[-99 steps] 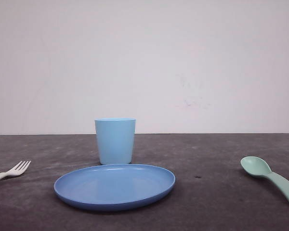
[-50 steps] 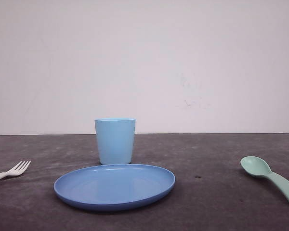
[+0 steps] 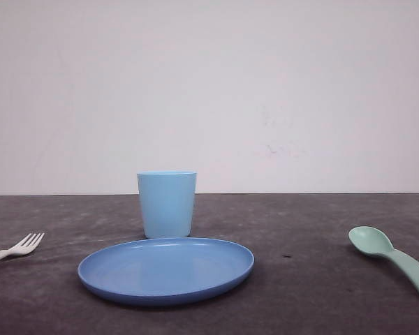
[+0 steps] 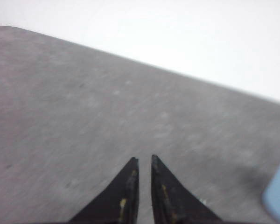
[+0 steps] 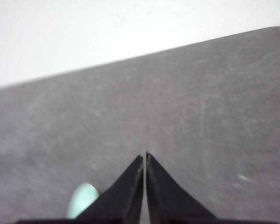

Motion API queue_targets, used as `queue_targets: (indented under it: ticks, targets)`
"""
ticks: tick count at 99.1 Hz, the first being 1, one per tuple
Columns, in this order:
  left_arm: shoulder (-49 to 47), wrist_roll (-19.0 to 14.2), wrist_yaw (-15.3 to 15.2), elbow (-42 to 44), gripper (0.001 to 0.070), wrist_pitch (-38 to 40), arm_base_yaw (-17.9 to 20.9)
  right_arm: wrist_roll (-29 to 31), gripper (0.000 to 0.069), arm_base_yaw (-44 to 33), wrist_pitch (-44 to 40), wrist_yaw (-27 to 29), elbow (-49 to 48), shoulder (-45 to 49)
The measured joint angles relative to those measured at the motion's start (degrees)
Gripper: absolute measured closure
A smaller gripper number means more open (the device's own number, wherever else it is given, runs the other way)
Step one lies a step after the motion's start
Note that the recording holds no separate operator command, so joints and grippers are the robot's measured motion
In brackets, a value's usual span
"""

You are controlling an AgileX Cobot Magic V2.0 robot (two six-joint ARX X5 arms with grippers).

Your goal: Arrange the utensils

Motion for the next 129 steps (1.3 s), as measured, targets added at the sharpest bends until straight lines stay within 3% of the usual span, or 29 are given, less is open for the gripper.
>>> queue_targets:
  ticks: [13, 30, 45, 59, 83, 98, 129]
  targets:
    - [1.62, -1.05, 2.67, 8.59, 0.0686, -1.01, -0.02, 3.56, 0.0682, 0.00, -1.03, -1.20, 7.28, 0.85]
    - [8.76, -0.42, 3.61, 20.74, 0.0686, -10.80, 0.00, 3.98, 0.0682, 0.00, -8.44, -1.25, 18.08, 6.60]
    - [17.97, 3.37, 3.85, 31.98, 0.0686, -20.96, 0.00, 0.76, 0.0682, 0.00, -16.33, -1.27, 28.02, 14.36]
    - [26.80, 7.93, 3.87, 39.10, 0.0686, -25.92, 0.00, -3.96, 0.0682, 0.00, -22.95, -1.25, 34.69, 22.97]
    - [40.06, 12.00, 3.96, 40.48, 0.0686, -29.88, -0.17, -11.61, 0.0682, 0.00, -28.70, -0.52, 37.94, 38.27]
    - [44.52, 13.66, 3.96, 40.48, 0.0686, -30.36, -1.07, -14.25, 0.0682, 0.00, -31.58, 3.43, 37.94, 46.97]
    - [45.81, 14.53, 3.96, 40.48, 0.0686, -30.32, -1.40, -15.78, 0.0682, 0.24, -32.33, 3.89, 37.94, 52.43]
